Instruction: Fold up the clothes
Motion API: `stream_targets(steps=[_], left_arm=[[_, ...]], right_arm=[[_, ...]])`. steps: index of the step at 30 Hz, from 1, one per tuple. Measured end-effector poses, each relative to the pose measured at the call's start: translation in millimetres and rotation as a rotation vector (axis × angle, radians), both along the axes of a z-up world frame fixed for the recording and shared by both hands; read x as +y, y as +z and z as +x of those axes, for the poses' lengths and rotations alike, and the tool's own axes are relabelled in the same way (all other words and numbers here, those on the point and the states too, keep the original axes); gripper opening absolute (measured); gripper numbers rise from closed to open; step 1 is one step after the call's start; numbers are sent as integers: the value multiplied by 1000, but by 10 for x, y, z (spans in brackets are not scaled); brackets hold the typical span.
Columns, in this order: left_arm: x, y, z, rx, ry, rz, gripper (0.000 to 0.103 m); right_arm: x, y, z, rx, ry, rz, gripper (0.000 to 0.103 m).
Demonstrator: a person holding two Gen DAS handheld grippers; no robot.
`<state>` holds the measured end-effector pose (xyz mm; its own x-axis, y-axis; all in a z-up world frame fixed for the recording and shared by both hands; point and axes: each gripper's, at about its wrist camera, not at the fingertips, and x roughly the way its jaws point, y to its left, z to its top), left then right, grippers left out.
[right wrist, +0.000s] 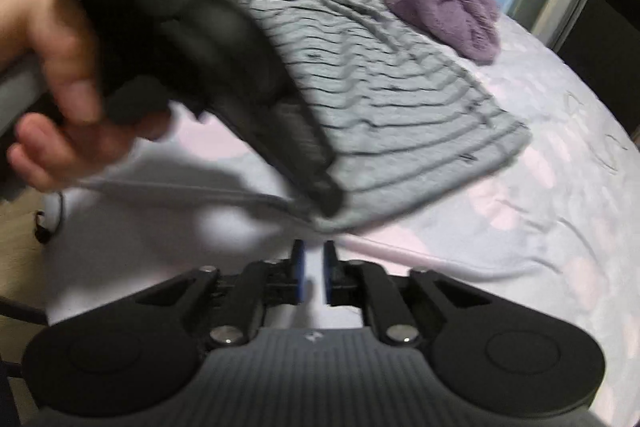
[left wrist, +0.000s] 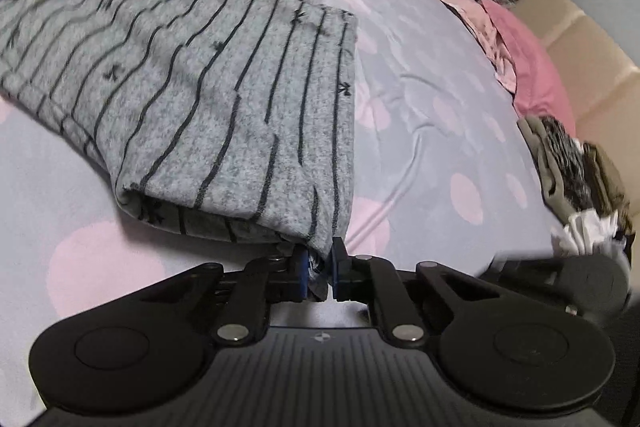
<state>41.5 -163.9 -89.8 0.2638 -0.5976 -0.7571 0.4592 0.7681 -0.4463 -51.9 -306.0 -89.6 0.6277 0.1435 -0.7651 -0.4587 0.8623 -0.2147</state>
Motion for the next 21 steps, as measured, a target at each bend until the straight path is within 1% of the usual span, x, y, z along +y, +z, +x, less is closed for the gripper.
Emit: stream_targets(steps=[3,4,7,11,16,19,21], left_arm=[[105,178,-57,2,-18,13,7],[148,246,-78,0,-28,17,7],[299,428,-174,-7,-70,42,7],[617,511,-388,18,-120,79,7],[1025,493,-770,27,-208,186,7],[1272,451,-860,59,-202,224,7],[1387,436,-859,73,-193,228,7]], right_arm=[[-268,31,79,-10,-155,-13,20],[-334,50,105,-16,-191,-15,20],[-439,139,176,-44,-249,-14,20],[-505,255,268,-68,-257,27,19],[-516,295,332,-47,-233,113,18],[-483,238,325,-11,-201,139,14],[-445,191,325,15,-175,149,13]])
